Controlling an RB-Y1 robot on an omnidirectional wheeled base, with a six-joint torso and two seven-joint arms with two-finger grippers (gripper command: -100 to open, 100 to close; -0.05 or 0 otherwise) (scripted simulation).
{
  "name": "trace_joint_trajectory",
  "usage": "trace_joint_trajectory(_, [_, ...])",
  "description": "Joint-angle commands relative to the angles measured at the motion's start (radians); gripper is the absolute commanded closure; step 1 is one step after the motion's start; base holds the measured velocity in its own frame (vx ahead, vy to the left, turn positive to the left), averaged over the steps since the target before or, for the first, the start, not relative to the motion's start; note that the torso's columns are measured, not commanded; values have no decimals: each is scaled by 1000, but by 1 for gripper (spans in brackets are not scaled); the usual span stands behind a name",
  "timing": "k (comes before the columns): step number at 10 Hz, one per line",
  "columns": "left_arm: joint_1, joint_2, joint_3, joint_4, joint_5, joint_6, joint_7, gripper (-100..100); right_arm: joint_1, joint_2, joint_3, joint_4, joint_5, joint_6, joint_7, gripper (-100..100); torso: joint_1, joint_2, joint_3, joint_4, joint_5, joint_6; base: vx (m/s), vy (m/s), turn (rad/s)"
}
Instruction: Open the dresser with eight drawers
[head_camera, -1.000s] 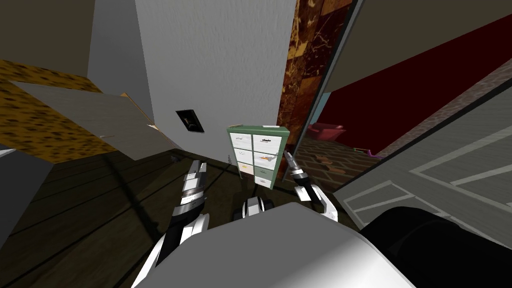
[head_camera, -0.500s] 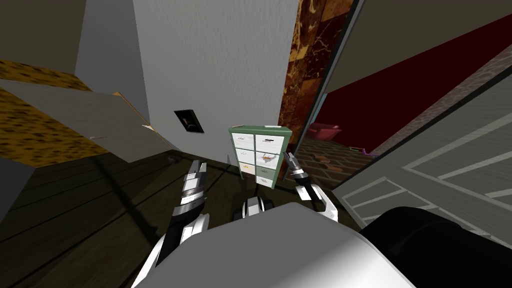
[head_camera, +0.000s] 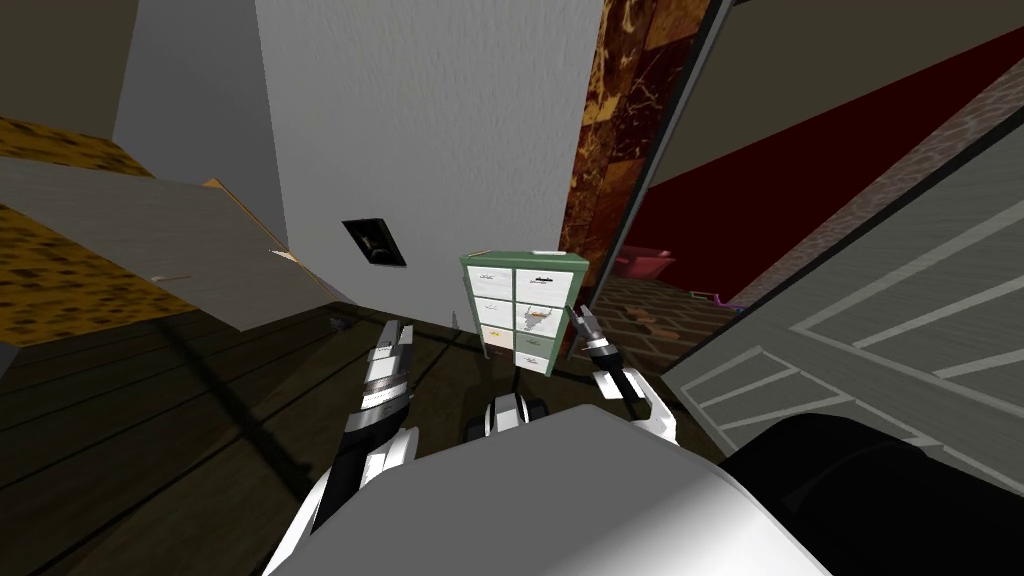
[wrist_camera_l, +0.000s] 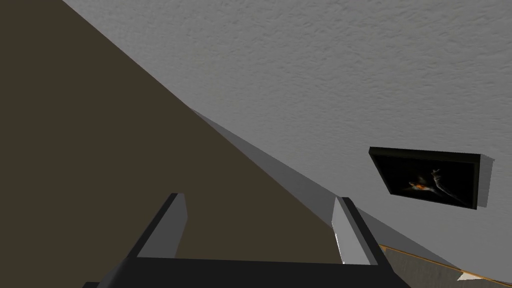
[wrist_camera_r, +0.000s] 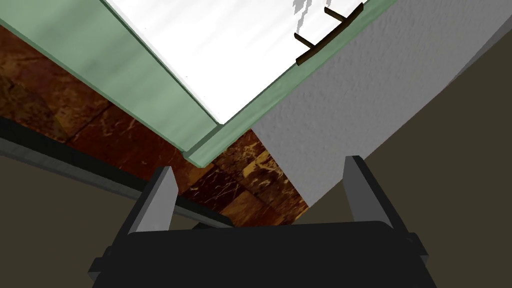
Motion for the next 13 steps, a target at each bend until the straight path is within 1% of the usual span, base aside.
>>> trace_joint_trajectory(1, [0,0,0,0,0,0,0,0,-19,2,-27,43,40,-14,79,-100,1,0,0,0,1,0,45,135,-81])
trace_joint_trajectory(2, [0,0,0,0,0,0,0,0,-19,2,-27,43,40,-14,107,-100,4,-1,-1,0,1,0,35,128,-54])
trace_joint_trajectory(3, [0,0,0,0,0,0,0,0,-19,2,-27,43,40,-14,119,-100,2,0,0,0,1,0,10,57,4])
trace_joint_trajectory(4, [0,0,0,0,0,0,0,0,-33,2,-45,73,68,-22,156,-100,-2,1,1,0,0,0,40,85,-82])
trace_joint_trajectory(5, [0,0,0,0,0,0,0,0,-33,2,-45,73,68,-22,181,-100,-1,0,0,0,0,0,30,96,-53])
trace_joint_trajectory(6, [0,0,0,0,0,0,0,0,-33,2,-45,73,68,-22,186,-100,1,0,0,0,1,0,-3,51,8])
trace_joint_trajectory(7, [0,0,0,0,0,0,0,0,-48,3,-63,104,96,-29,227,-100,-1,2,1,1,0,0,8,99,-66])
trace_joint_trajectory(8, [0,0,0,0,0,0,0,0,-48,3,-63,104,96,-29,251,-100,2,1,1,0,1,0,16,109,-58])
trace_joint_trajectory(9, [0,0,0,0,0,0,0,0,-63,2,-81,135,124,-37,280,-100,2,0,0,0,1,0,43,117,-80])
trace_joint_trajectory(10, [0,0,0,0,0,0,0,0,-63,2,-81,135,124,-37,310,-100,2,-2,-1,0,1,0,47,115,-49])
trace_joint_trajectory(11, [0,0,0,0,0,0,0,0,-63,2,-81,135,124,-37,318,-100,1,-1,-1,0,1,0,21,65,-2])
trace_joint_trajectory(12, [0,0,0,0,0,0,0,0,-79,2,-98,166,152,-43,358,-100,-2,1,0,0,0,0,28,120,-79])
trace_joint_trajectory(13, [0,0,0,0,0,0,0,0,-79,2,-98,166,152,-43,383,-100,2,1,1,0,0,0,32,107,-48])
